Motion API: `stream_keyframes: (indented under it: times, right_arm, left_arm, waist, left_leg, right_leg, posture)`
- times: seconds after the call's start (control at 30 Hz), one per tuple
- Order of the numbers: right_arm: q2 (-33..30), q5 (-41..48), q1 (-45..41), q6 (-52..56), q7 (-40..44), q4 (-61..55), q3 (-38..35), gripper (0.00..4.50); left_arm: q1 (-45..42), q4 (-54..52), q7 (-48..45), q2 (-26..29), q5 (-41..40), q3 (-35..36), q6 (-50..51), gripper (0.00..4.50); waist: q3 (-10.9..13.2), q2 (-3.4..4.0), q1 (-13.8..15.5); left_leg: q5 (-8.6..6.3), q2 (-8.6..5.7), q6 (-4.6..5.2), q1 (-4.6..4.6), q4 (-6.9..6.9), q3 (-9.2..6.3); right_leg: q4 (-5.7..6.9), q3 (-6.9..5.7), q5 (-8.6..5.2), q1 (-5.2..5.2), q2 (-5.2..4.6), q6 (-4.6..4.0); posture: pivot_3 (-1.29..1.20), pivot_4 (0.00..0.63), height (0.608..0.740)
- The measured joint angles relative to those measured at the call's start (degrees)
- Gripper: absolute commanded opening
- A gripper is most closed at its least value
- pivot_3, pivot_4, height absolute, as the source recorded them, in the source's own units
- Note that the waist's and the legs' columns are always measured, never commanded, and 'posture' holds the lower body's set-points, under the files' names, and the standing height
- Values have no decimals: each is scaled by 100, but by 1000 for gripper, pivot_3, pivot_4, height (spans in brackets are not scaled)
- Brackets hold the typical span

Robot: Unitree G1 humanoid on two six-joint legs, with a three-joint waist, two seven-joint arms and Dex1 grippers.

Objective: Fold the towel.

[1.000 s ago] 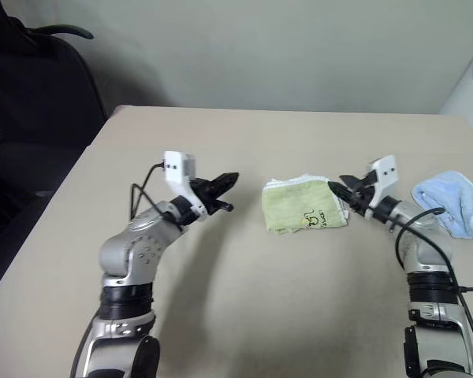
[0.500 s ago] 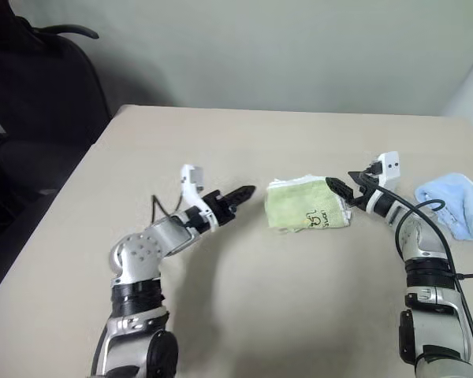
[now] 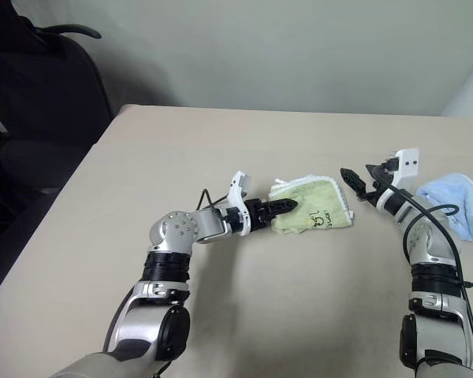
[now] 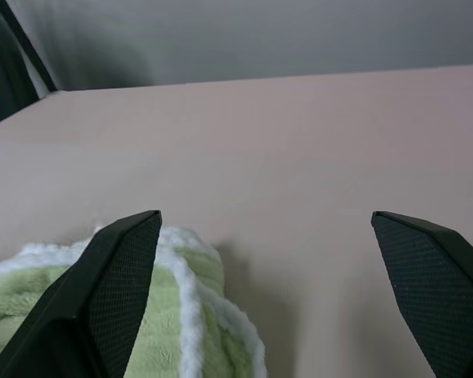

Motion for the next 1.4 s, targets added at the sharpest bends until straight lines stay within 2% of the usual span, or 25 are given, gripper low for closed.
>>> stream_keyframes:
  times: [0.13,0.37,0.63,0.77,0.9,1.03,1.4]
  right_arm:
    - [81,0,29,0,-92,-106,0,4500]
    - [86,-3,32,-22,-167,-125,-1,4500]
    - [124,-9,115,-88,-202,-121,4,4500]
    - [207,-13,97,-151,-203,-100,19,4500]
    - [330,-38,44,-227,-202,4,82,4500]
    - [343,-59,-14,-290,-202,75,82,4500]
    - [347,-55,-5,-307,-224,98,47,4500]
  left_arm:
    - [-190,291,-30,-169,190,-65,-121,4469]
    - [-100,64,-97,-133,211,1,-101,4469]
    - [439,-1636,283,556,-566,885,887,4469]
    - [686,-2052,486,749,-770,1102,1476,4469]
    - [900,-2250,660,521,-916,1086,2027,4469]
    - [887,-2175,962,60,-889,1102,2237,4469]
    - [389,-909,1206,-436,-459,1215,1523,4469]
  waist:
    - [0,0,18]
    - [0,0,28]
    - [0,0,-45]
    - [0,0,-33]
    - [0,0,-23]
    - [0,0,-29]
    - [0,0,-3]
  left_leg:
    - [-1,-1,2,0,3,0]
    - [-1,-2,3,0,2,1]
    - [2,2,-1,0,1,7]
    - [2,1,-1,0,0,6]
    - [2,0,1,0,1,6]
    - [2,1,1,0,2,7]
    - [4,0,8,5,10,5]
  right_leg:
    - [1,0,0,3,0,3]
    - [0,2,0,1,1,5]
    - [0,7,-1,-15,6,5]
    - [0,7,0,-12,3,5]
    - [2,6,0,-10,0,6]
    - [3,6,0,-10,0,6]
    - [3,6,5,5,0,14]
  posture:
    - [0,150,740]
    - [0,150,740]
    - [0,150,740]
    - [0,150,740]
    - [0,150,740]
    - [0,150,740]
    - [0,150,740]
